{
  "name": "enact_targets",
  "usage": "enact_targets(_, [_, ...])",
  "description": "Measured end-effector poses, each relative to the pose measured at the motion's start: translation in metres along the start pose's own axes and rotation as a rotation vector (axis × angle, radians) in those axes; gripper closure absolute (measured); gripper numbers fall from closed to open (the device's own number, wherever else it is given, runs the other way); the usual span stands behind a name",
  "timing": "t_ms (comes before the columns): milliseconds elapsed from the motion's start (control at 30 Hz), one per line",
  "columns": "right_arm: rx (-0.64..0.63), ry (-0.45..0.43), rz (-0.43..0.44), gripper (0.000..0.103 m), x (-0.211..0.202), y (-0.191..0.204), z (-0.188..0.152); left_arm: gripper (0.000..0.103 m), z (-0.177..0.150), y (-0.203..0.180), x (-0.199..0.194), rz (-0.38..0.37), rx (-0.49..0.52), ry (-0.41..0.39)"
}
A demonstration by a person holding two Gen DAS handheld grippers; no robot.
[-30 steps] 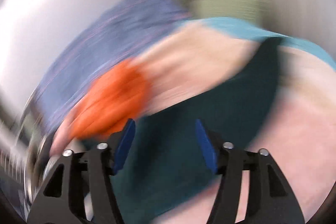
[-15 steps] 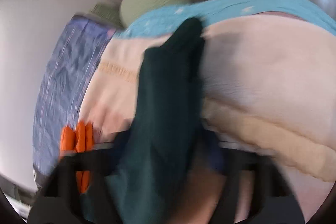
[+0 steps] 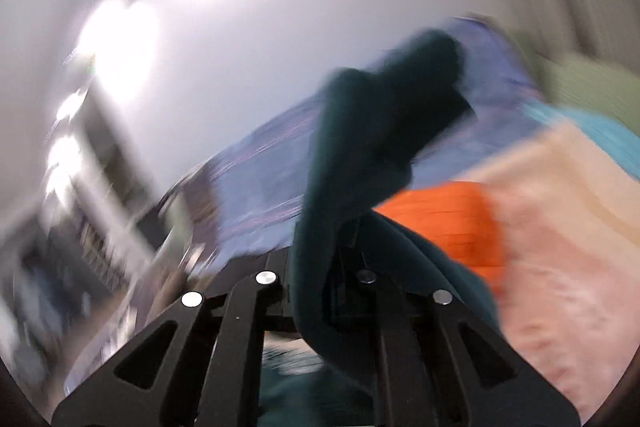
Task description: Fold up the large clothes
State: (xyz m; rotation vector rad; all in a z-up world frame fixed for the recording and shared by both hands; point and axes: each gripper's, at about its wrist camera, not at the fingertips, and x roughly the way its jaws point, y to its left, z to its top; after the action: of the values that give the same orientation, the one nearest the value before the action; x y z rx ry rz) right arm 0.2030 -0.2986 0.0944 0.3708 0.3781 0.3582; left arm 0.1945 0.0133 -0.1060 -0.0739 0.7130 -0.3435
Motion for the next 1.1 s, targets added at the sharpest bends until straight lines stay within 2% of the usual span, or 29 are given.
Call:
enact_targets(33, [-0.069, 0.036, 0.053, 0.093, 0.022, 0.037, -0.018, 0.046, 0.0, 0.001, -0.005, 0.002, -0.008, -0.02])
enact_targets(67, [-0.098, 0.059, 0.079, 0.092, 0.037, 0.055, -0.03, 0.041, 0.0, 0.002, -0.008, -0.003, -0.016, -0.032])
enact_targets(100, [-0.139, 0.121, 0.117, 0.092, 0.061, 0.082, -0.054, 0.039, 0.0, 0.005, -0.011, -0.016, -0.029, -0.04])
enact_targets(167, [-0.173, 0.264, 0.143, 0.092, 0.099, 0.108, -0.095, 0.039, 0.001, 0.015, -0.019, -0.028, -0.072, -0.038])
enact_targets(233, [-0.165, 0.42, 0.127, 0.091, 0.132, 0.109, -0.141, 0.036, 0.003, 0.032, -0.037, -0.037, -0.137, -0.045])
enact_targets(267, [-0.164, 0.463, 0.108, 0.09, 0.141, 0.106, -0.154, 0.035, 0.004, 0.044, -0.051, -0.048, -0.183, -0.061])
enact_targets(333, [-0.162, 0.564, 0.079, 0.089, 0.155, 0.091, -0.184, 0.031, 0.003, 0.071, -0.079, -0.115, -0.272, -0.1])
enact_targets(467, [-0.135, 0.595, 0.112, 0.082, 0.146, 0.083, -0.205, 0.025, 0.002, 0.108, -0.108, -0.19, -0.381, -0.148])
enact_targets(533, [-0.149, 0.594, 0.104, 0.079, 0.138, 0.086, -0.207, 0.023, 0.007, 0.118, -0.103, -0.249, -0.438, -0.124])
enact_targets(600, [-0.159, 0.6, 0.101, 0.072, 0.128, 0.101, -0.213, 0.017, 0.012, 0.12, -0.087, -0.343, -0.47, -0.072])
enact_targets(700, [-0.163, 0.603, 0.114, 0.059, 0.117, 0.104, -0.211, 0.017, 0.02, 0.11, -0.059, -0.311, -0.467, 0.017])
enact_targets(733, [-0.162, 0.602, 0.118, 0.056, 0.116, 0.102, -0.208, 0.019, 0.024, 0.105, -0.047, -0.314, -0.461, 0.045])
enact_targets(767, [-0.161, 0.6, 0.122, 0.055, 0.111, 0.102, -0.209, 0.031, 0.027, 0.099, -0.039, -0.312, -0.454, 0.063])
enact_targets(800, [-0.156, 0.599, 0.131, 0.055, 0.106, 0.101, -0.206, 0.079, 0.032, 0.095, -0.032, -0.314, -0.447, 0.071])
enact_targets(833, [-0.152, 0.598, 0.136, 0.055, 0.101, 0.101, -0.204, 0.082, 0.039, 0.088, -0.026, -0.301, -0.422, 0.09])
enact_targets(867, [-0.15, 0.59, 0.14, 0.055, 0.094, 0.101, -0.2, 0.083, 0.046, 0.086, -0.029, -0.304, -0.419, 0.073])
enact_targets(933, [-0.164, 0.499, 0.131, 0.054, 0.067, 0.098, -0.179, 0.086, 0.066, 0.082, -0.056, -0.319, -0.37, -0.036])
enact_targets(1000, [-0.166, 0.398, 0.118, 0.049, 0.045, 0.09, -0.159, 0.092, 0.083, 0.082, -0.091, -0.316, -0.323, -0.152])
enact_targets(1067, [-0.169, 0.334, 0.025, 0.046, 0.036, 0.076, -0.145, 0.092, 0.091, 0.094, -0.117, -0.296, -0.311, -0.193])
enact_targets(1100, [-0.182, 0.354, -0.086, 0.046, 0.042, 0.066, -0.144, 0.092, 0.089, 0.1, -0.121, -0.279, -0.306, -0.191])
